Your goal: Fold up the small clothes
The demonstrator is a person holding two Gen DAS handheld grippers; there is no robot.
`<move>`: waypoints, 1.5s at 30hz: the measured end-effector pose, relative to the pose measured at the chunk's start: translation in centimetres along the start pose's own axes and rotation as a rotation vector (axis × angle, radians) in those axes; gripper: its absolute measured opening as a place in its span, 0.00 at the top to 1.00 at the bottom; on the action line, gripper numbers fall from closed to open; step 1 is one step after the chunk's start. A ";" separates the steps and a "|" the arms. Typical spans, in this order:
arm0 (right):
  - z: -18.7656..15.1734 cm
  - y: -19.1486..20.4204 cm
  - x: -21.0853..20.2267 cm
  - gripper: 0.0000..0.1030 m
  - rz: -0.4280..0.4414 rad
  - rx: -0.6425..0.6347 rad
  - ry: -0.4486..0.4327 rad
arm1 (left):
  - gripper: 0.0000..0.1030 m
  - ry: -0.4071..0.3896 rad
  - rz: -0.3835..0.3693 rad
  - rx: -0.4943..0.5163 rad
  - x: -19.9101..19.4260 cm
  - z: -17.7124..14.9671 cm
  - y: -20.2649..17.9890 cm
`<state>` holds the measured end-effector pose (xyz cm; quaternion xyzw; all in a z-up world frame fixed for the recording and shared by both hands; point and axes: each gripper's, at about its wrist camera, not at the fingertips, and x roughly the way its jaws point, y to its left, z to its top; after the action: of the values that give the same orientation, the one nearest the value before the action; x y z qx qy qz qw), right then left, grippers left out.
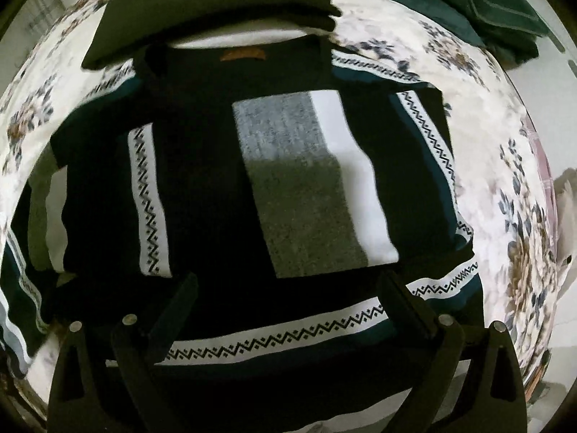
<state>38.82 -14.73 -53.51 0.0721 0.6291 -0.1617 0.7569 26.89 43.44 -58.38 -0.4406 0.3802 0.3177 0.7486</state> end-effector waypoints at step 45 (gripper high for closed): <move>6.7 -35.1 3.6 0.03 0.566 0.262 0.148 | 0.20 0.193 0.270 1.359 -6.0 -46.5 -21.6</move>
<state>33.82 -50.30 -52.35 0.3525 0.6112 -0.0188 0.7084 27.91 -8.17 -59.20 0.1501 0.6107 0.0592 0.7753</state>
